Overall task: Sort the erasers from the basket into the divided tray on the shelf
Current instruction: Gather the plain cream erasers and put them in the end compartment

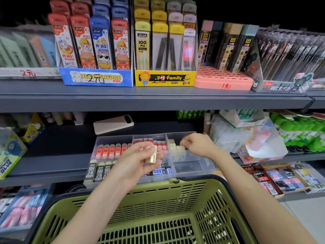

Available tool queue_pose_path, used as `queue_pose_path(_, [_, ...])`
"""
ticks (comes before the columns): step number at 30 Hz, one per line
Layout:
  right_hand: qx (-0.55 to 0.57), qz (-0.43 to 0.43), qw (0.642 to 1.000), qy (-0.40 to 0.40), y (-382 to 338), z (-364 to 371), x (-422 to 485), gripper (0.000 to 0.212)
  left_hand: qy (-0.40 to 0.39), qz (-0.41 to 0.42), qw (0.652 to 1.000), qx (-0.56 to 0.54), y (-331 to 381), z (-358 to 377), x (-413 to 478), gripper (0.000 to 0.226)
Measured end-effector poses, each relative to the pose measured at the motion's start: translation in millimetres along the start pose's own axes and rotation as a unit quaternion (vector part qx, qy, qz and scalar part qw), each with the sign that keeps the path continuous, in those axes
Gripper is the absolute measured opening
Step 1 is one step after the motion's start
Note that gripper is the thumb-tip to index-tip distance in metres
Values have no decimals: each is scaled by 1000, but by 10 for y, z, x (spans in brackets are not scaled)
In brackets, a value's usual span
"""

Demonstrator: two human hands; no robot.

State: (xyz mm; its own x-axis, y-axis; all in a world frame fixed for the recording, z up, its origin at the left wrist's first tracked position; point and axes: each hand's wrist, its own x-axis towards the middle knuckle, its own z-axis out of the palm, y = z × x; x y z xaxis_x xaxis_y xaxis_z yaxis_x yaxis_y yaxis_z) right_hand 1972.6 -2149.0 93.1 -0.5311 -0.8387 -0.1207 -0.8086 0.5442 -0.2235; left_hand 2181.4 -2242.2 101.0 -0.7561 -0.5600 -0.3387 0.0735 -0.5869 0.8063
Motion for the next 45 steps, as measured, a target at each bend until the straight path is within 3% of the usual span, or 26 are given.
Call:
queue_pose_path(2, [12, -12, 996, 90, -79, -21, -83, 29, 2, 54, 996, 67, -32, 12, -16, 28])
queue_pose_path(4, [169, -37, 975, 140, -231, -71, -254, 33, 17, 135, 976, 168, -66, 19, -33, 32])
queue_pose_path(6, [265, -59, 956, 111, -440, -122, -436, 38, 34, 222, 937, 266, -96, 30, -32, 36])
queue_pose_path(8, [272, -68, 957, 76, -613, -123, -565, 31, 29, 279, 896, 346, -125, 54, -32, 41])
queue_pose_path(14, [378, -79, 919, 81, -632, -128, -622, 11, 7, 337, 825, 453, -190, 81, -51, 45])
queue_pose_path(17, [415, -19, 896, 156, -366, -139, -458, 7, 36, 354, 749, 559, -221, -35, -45, 44])
queue_pose_path(19, [320, 38, 924, 207, -163, -120, -302, 15, 40, 366, 686, 627, -261, -132, -59, 40])
queue_pose_path(21, [156, 71, 957, 233, -17, -82, -162, 20, 32, 374, 619, 690, -313, -215, -76, 35])
queue_pose_path(25, [-96, 48, 977, 184, 61, 56, 44, 25, 17, 348, 532, 772, -376, -355, -93, 45])
queue_pose_path(31, [-50, 15, 987, 151, 6, 224, 105, 23, 14, 322, 503, 802, -411, -449, -73, 50])
queue_pose_path(38, [-52, 1, 995, 86, 60, 261, 98, 33, 4, 311, 510, 802, -409, -439, -74, 49])
queue_pose_path(42, [-80, -9, 981, 176, -31, 184, -111, 31, -1, 312, 523, 793, -385, -436, -99, 50])
queue_pose_path(45, [6, -62, 964, 257, -195, 144, -458, 21, 10, 351, 533, 770, -367, -453, -195, 47])
